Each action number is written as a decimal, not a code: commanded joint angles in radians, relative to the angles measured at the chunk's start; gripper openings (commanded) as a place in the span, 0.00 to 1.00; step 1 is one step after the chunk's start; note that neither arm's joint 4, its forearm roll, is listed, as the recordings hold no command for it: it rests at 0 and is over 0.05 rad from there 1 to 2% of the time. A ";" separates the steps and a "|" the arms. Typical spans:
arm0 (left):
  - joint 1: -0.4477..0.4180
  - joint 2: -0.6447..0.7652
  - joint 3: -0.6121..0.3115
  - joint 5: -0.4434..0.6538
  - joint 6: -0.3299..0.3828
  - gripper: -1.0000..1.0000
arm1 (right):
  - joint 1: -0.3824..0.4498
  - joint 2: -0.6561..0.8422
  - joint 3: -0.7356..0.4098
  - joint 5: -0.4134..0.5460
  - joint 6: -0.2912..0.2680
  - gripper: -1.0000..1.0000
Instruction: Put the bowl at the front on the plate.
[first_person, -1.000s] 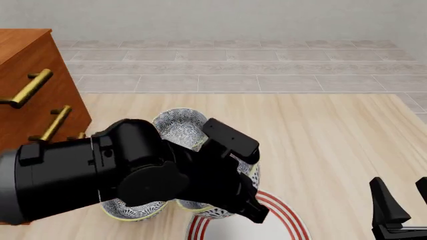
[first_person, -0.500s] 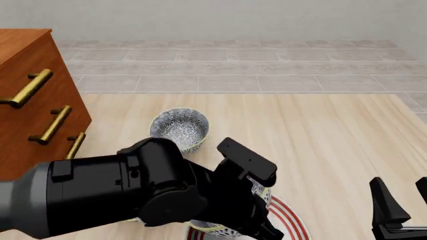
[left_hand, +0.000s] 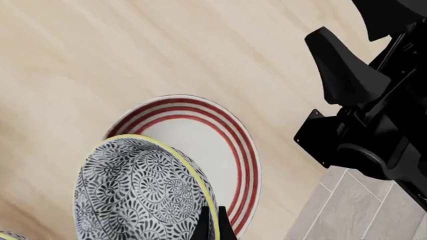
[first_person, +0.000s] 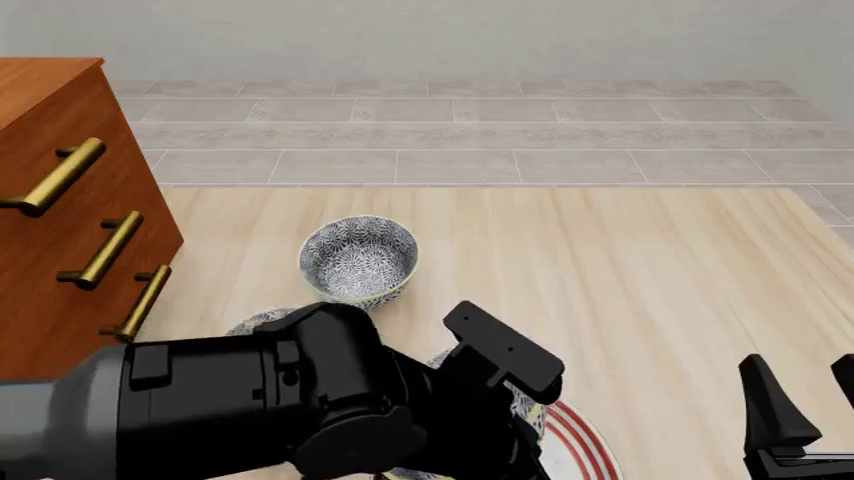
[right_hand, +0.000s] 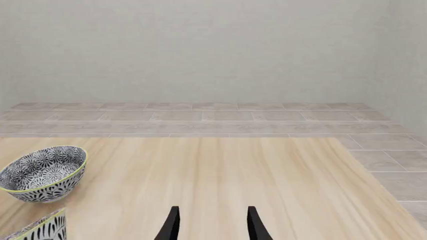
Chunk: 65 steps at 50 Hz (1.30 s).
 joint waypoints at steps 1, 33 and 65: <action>-0.018 0.021 0.014 -0.019 -0.009 0.00 | 0.000 0.000 0.000 -0.001 0.000 1.00; -0.081 0.171 0.015 -0.046 -0.027 0.00 | 0.000 0.001 0.000 0.000 0.000 1.00; -0.079 0.125 -0.038 0.000 -0.063 1.00 | 0.000 0.000 0.000 -0.001 0.000 1.00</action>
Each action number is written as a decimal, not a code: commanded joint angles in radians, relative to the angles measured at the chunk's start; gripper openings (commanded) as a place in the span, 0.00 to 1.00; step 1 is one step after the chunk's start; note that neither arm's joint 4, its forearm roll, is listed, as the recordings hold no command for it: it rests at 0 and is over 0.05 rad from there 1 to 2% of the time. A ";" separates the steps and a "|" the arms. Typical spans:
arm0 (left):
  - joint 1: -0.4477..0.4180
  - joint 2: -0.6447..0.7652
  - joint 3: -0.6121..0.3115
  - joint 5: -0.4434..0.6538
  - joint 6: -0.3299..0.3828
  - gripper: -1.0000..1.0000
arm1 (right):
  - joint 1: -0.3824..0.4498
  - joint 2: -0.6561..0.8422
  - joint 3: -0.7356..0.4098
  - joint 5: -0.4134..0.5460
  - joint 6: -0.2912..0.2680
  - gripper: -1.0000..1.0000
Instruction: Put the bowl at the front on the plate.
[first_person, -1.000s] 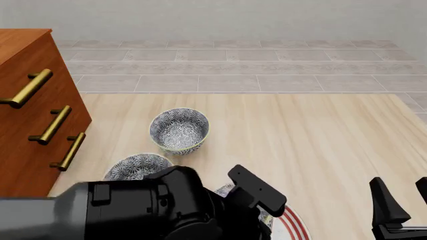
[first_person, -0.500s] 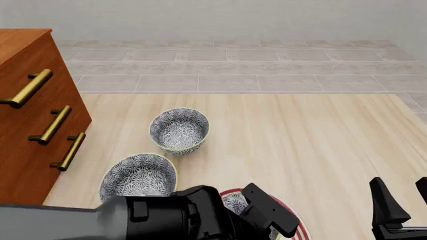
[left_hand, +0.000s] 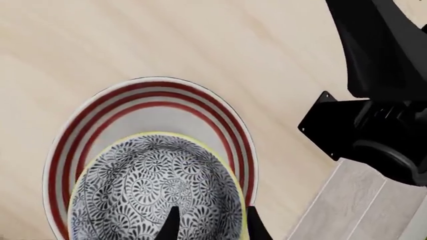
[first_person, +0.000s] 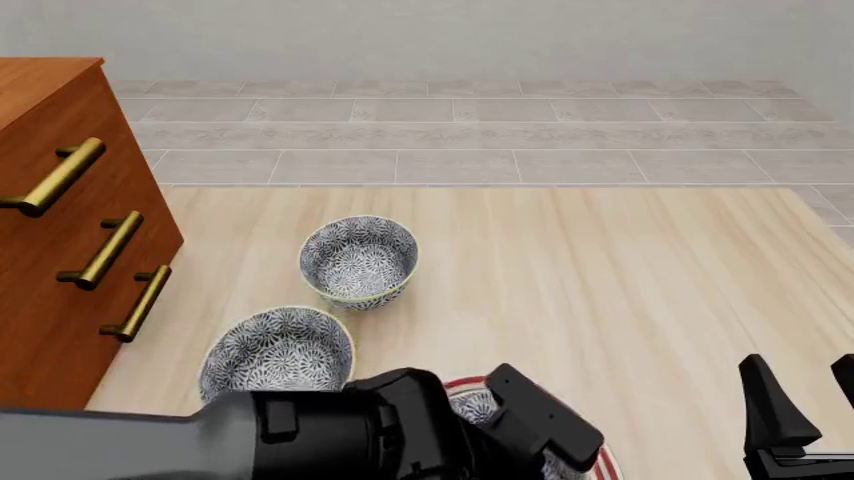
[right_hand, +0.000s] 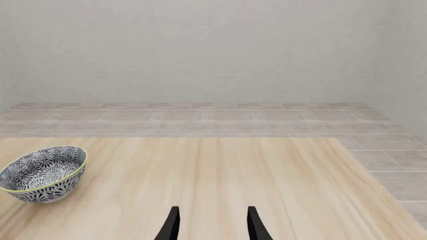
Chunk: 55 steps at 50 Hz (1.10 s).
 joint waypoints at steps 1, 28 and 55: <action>-0.006 -0.023 -0.038 0.036 -0.015 1.00 | 0.000 0.000 0.000 -0.001 0.000 1.00; 0.054 -0.237 -0.009 0.139 0.049 1.00 | 0.000 0.000 0.000 -0.001 0.000 1.00; 0.312 -0.892 0.142 0.296 0.132 1.00 | 0.000 0.000 0.000 0.000 0.000 1.00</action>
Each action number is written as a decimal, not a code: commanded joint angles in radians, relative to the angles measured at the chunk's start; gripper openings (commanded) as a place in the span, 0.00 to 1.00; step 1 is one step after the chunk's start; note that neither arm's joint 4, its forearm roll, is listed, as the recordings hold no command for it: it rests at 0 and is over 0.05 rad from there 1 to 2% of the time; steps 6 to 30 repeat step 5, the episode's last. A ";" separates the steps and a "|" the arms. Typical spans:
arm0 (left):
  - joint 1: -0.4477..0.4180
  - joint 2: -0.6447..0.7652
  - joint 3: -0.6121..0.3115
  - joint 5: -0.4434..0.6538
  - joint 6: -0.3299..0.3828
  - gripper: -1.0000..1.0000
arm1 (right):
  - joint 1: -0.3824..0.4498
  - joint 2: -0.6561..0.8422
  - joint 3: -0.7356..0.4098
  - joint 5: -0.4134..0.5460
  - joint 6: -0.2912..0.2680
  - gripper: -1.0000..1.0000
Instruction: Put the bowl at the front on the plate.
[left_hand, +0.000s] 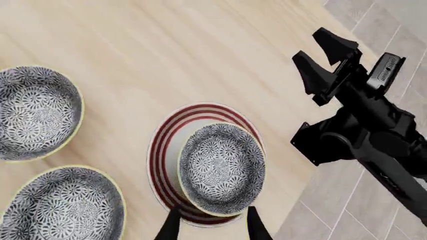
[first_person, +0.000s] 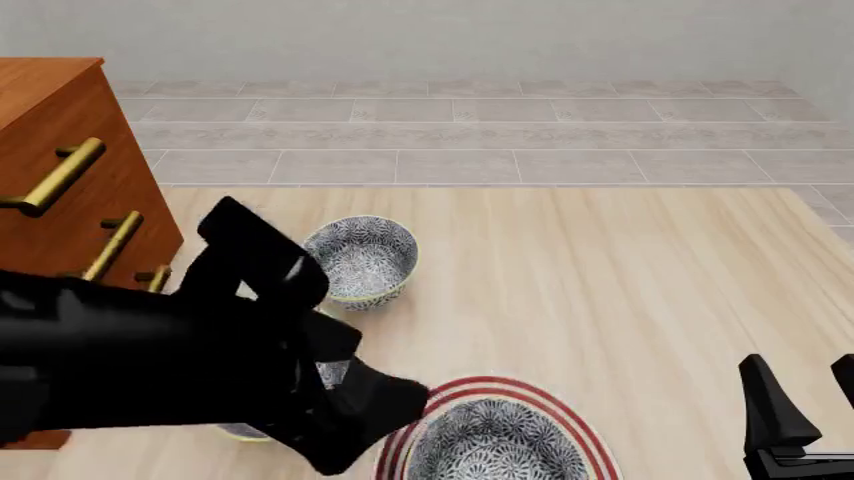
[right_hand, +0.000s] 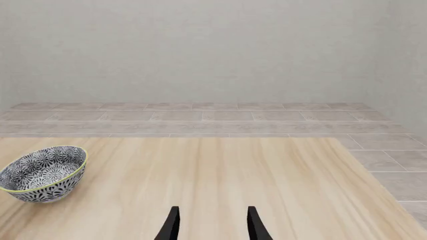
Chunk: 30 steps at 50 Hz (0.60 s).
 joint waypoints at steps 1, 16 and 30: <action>0.097 -0.264 0.041 0.096 -0.004 1.00 | 0.000 0.000 0.000 -0.001 0.000 1.00; 0.132 -0.351 0.028 0.150 0.002 1.00 | 0.000 0.001 0.000 0.000 0.000 1.00; 0.132 -0.351 0.028 0.150 0.002 1.00 | 0.000 0.001 0.000 0.000 0.000 1.00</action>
